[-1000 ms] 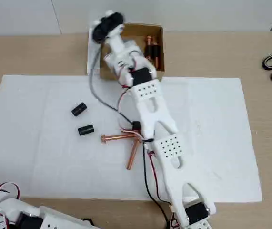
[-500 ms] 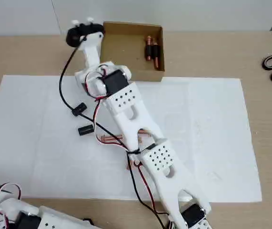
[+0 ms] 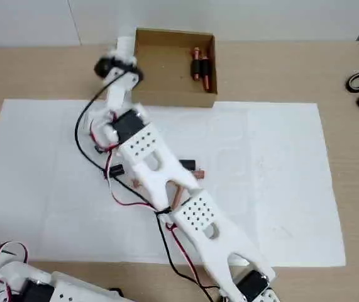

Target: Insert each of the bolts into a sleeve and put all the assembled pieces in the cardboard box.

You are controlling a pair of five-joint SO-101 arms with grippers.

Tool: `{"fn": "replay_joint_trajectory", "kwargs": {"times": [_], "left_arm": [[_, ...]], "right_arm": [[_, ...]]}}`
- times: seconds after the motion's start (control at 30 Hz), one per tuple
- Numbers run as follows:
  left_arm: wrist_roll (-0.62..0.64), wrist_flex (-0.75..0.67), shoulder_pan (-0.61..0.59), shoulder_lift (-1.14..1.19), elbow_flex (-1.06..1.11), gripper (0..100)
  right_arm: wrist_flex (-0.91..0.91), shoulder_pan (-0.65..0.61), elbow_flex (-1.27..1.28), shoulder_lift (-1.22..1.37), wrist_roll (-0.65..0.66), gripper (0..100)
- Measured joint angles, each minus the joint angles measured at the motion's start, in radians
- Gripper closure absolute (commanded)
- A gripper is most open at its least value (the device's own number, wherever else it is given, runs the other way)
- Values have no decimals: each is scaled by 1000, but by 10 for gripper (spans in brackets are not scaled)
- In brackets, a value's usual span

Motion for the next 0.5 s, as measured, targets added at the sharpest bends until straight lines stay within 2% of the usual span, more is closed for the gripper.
{"fn": "replay_joint_trajectory", "kwargs": {"times": [0.3, 0.5], "left_arm": [[0, 0, 0, 0, 0, 840], [0, 0, 0, 0, 0, 840]], "right_arm": [[-28, -32, 0, 104, -5, 690], [-92, -40, -2, 147, -6, 685]]}}
